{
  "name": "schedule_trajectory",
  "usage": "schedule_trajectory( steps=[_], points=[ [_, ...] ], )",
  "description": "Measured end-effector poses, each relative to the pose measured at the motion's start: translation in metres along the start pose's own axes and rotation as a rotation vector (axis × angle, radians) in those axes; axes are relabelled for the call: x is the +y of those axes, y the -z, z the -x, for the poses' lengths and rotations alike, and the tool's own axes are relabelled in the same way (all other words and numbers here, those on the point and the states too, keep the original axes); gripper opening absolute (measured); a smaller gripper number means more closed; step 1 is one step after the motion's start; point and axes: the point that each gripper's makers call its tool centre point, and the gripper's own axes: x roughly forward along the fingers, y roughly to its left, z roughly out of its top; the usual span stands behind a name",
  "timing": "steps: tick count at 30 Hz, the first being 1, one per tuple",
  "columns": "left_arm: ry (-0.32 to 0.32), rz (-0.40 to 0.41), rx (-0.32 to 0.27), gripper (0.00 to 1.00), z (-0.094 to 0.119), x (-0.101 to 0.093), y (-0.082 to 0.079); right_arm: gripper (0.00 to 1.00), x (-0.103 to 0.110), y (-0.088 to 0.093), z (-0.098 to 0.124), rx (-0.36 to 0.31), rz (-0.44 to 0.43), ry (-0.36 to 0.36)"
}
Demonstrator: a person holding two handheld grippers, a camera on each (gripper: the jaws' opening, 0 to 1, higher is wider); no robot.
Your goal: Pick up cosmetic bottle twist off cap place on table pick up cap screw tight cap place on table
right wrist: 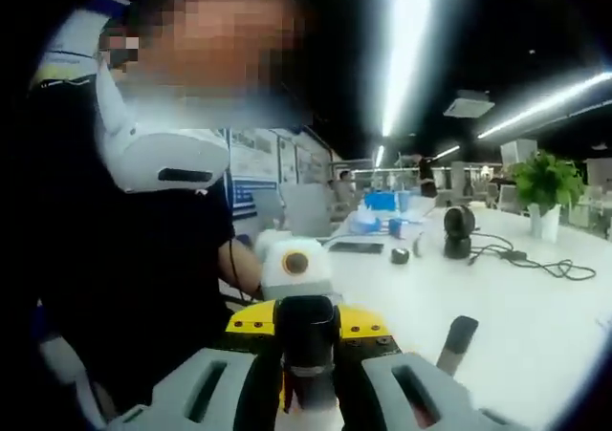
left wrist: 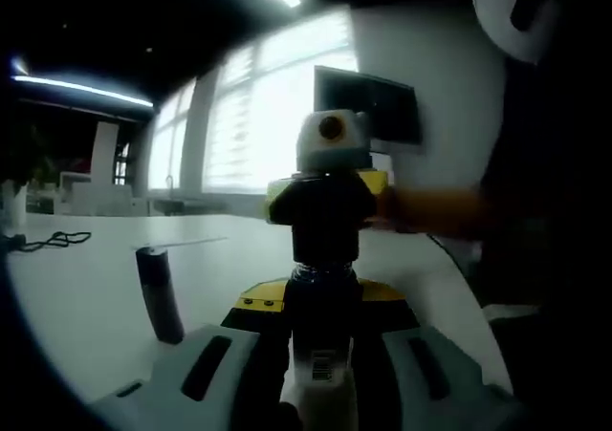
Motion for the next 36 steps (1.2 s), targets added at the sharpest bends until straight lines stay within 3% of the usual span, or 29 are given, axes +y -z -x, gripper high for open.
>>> schedule_trajectory(
  steps=[13,15,16,18,19,22,25,27,32,36],
  points=[
    [-0.001,-0.004,0.000,0.14,0.000,0.000,0.000,0.14,0.003,0.000,-0.001,0.015,0.014,-0.060],
    [-0.004,-0.004,0.000,0.14,0.000,0.000,0.000,0.15,0.002,-0.001,-0.001,0.012,0.061,-0.054],
    [-0.004,-0.003,-0.001,0.14,0.000,0.001,0.000,0.19,0.004,0.001,-0.001,0.016,0.059,-0.056],
    [-0.004,-0.004,0.000,0.14,0.000,0.001,0.000,0.41,0.004,0.003,-0.002,0.025,0.039,-0.050],
    [-0.003,-0.003,0.000,0.14,0.000,0.001,0.000,0.47,0.004,0.001,-0.002,0.015,0.033,-0.037],
    [-0.003,-0.003,0.000,0.14,0.000,0.000,0.000,0.43,-0.002,-0.005,0.001,-0.014,0.033,0.036],
    [-0.004,-0.003,0.000,0.14,0.000,0.001,0.000,0.46,-0.002,-0.014,0.004,-0.063,0.005,0.089],
    [-0.004,-0.004,0.000,0.14,0.000,0.001,0.000,0.46,-0.003,-0.016,0.007,-0.064,0.030,0.143],
    [-0.010,-0.005,0.002,0.14,0.000,0.001,0.000,0.46,-0.012,-0.022,0.012,-0.104,-0.001,0.329],
    [-0.025,-0.010,0.002,0.14,0.001,0.005,0.000,0.43,-0.018,-0.023,0.015,-0.093,-0.026,0.513]
  ],
)
